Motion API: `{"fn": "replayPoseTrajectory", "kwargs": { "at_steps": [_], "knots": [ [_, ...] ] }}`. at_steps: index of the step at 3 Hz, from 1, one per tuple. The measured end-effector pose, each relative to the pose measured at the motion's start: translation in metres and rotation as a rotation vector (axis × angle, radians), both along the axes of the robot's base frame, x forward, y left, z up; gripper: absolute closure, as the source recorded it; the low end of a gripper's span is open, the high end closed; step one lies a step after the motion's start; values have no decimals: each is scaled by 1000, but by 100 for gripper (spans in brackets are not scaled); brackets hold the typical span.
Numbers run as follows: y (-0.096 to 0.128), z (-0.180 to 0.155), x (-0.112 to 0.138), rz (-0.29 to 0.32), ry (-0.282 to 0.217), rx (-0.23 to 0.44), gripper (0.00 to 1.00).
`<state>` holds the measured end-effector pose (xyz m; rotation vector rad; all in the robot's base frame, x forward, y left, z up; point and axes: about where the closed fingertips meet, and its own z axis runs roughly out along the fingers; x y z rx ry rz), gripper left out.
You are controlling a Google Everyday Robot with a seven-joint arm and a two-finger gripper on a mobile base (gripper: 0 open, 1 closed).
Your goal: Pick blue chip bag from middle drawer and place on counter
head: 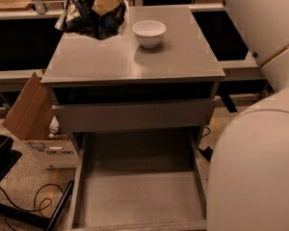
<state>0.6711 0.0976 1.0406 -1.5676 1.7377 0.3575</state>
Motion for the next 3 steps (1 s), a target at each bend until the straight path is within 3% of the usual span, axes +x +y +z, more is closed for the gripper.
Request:
{"fn": "replayPoseTrajectory", "kwargs": {
  "at_steps": [1, 2, 3],
  "knots": [
    [45, -9, 47, -32, -75, 136, 100],
    [84, -40, 71, -20, -73, 218, 100],
    [88, -42, 74, -22, -75, 225, 82]
  ]
}}
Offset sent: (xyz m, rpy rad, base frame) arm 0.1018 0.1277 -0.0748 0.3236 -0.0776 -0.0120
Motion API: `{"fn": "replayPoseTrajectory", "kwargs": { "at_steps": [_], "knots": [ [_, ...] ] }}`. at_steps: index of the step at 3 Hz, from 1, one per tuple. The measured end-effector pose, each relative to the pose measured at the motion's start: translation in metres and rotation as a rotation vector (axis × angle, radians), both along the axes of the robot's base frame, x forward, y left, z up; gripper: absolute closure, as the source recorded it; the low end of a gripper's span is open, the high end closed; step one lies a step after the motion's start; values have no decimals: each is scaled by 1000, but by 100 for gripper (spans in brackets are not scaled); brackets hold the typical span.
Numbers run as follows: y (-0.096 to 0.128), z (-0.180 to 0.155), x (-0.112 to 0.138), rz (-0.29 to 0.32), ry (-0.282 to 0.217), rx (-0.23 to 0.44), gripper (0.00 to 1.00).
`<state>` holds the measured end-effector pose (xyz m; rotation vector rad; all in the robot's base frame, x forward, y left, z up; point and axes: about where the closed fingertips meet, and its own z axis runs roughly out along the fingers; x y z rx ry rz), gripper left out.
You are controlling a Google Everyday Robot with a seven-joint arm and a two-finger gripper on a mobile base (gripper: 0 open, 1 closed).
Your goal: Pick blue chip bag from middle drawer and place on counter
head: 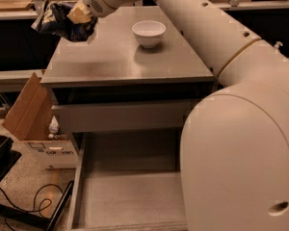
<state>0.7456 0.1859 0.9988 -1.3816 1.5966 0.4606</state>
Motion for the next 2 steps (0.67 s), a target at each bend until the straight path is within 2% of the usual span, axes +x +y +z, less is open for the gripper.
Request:
{"fn": "replayPoseTrajectory", "kwargs": {
  "at_steps": [1, 2],
  "knots": [
    [4, -3, 0, 5, 4, -1, 51],
    [6, -5, -1, 8, 7, -2, 28]
  ]
}}
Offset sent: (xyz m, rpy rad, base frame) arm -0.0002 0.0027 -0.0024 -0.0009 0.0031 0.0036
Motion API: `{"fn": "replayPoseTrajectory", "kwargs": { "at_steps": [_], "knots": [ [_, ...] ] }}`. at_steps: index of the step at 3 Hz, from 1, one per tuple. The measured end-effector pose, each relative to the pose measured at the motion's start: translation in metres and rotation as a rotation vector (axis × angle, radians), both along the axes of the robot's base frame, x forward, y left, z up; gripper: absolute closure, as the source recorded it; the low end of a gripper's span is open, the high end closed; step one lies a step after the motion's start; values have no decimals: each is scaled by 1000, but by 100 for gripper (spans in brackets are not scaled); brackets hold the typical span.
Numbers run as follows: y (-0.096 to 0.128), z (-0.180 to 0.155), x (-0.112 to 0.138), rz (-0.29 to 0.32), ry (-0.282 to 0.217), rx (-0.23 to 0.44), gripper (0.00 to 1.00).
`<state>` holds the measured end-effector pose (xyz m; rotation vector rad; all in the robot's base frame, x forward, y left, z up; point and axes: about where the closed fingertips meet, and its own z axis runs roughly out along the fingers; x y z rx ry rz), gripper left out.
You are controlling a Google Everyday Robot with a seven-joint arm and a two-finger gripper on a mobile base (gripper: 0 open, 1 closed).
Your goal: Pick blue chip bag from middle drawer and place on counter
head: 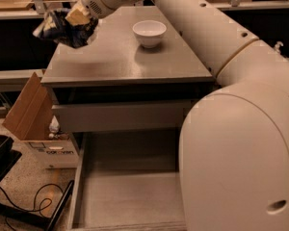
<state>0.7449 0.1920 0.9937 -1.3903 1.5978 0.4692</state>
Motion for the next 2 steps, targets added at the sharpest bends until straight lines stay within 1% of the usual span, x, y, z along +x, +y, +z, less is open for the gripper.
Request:
{"fn": "replayPoseTrajectory", "kwargs": {
  "at_steps": [1, 2],
  "knots": [
    [2, -2, 0, 3, 3, -1, 5],
    [4, -3, 0, 5, 5, -2, 0]
  ]
}}
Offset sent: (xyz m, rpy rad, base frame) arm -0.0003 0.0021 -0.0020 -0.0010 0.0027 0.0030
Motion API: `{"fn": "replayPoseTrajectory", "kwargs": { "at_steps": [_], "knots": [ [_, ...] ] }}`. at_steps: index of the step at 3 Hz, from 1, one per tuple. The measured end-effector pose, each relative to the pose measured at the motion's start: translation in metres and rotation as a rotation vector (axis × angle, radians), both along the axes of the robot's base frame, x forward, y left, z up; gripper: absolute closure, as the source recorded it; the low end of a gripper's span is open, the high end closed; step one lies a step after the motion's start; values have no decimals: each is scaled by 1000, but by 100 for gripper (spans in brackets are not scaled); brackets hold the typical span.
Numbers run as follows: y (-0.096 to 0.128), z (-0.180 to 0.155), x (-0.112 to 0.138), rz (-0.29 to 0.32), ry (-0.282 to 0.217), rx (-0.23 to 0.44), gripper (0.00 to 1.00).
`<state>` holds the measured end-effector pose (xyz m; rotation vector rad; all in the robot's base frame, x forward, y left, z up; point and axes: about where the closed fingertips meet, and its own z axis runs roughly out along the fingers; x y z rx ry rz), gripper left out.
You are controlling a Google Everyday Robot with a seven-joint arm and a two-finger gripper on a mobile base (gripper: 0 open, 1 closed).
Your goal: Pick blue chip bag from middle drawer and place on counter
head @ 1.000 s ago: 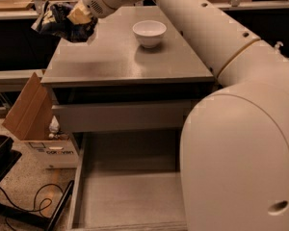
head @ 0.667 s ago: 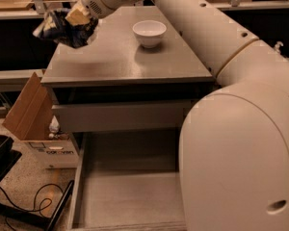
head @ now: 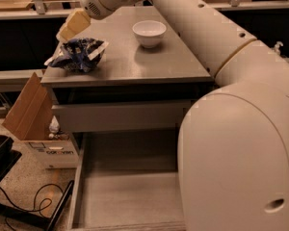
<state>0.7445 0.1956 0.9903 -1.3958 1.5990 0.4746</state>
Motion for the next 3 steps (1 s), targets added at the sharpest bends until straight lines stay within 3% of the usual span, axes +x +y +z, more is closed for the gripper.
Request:
{"fn": "replayPoseTrajectory", "kwargs": {
  "at_steps": [1, 2, 3],
  "knots": [
    [-2, 1, 1, -9, -2, 7, 0],
    [-23, 12, 10, -88, -16, 68, 0],
    [-83, 45, 15, -277, -96, 90, 0]
  ]
}}
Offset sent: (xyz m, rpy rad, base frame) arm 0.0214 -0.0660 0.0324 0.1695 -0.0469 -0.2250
